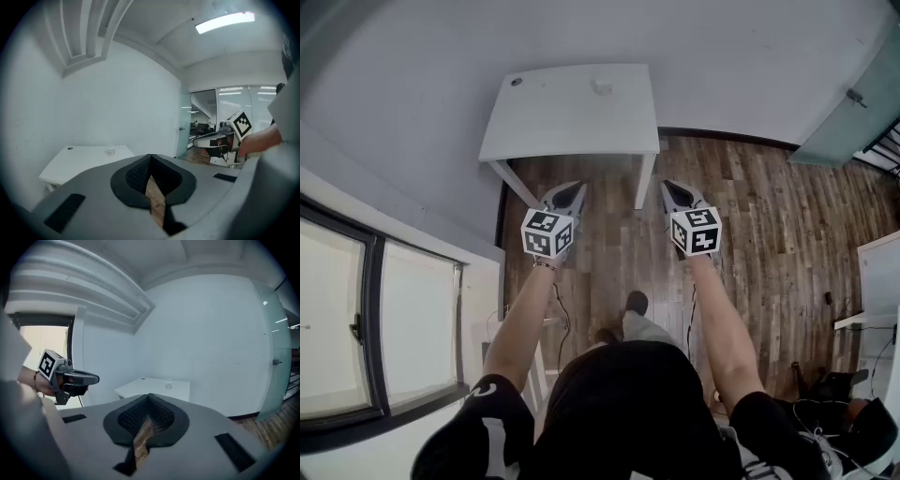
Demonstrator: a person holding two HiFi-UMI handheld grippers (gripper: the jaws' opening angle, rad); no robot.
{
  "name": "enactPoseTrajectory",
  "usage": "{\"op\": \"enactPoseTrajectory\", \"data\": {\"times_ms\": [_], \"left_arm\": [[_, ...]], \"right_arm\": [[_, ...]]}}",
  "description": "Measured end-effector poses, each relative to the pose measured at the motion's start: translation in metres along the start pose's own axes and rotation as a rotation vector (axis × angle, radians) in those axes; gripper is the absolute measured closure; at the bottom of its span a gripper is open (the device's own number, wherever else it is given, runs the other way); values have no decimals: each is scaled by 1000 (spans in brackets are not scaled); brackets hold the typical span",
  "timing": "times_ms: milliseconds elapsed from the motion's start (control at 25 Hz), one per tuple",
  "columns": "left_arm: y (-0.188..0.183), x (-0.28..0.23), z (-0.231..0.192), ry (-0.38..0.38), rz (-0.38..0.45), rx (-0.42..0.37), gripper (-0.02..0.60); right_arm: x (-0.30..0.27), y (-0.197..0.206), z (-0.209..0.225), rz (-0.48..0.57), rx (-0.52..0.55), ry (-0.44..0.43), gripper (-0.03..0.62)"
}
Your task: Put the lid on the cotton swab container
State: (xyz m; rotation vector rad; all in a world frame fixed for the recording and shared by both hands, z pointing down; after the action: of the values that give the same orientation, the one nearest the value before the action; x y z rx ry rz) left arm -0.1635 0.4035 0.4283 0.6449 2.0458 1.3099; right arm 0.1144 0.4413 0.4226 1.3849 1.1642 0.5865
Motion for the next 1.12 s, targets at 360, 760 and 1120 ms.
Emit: {"op": "enactPoseTrajectory", "data": {"times_ms": [360,760,1120], "left_arm": [[-13,-7,-19,-23,9,7,555],[-32,-31,-44,-53,7,4,555],[-34,-68,-49,-88,-4,13,555]], "right_arm": [[-15,3,8,-7,-8,10,582],[-51,3,38,-12,-28,0,582],[-81,12,73,-9,-27,-46,582]]}}
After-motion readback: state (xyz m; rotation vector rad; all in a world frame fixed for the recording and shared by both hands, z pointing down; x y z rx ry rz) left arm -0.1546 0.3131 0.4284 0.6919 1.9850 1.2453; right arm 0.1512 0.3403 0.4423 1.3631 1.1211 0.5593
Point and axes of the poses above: the fingertips, and each gripper's own axes: x backward along the fingers, z to its right, y out of its underside, the point moved 9 cm from there along x, backward along the fingers, and after that the axes turned 14 degrees about x, right-handed, at the moved point
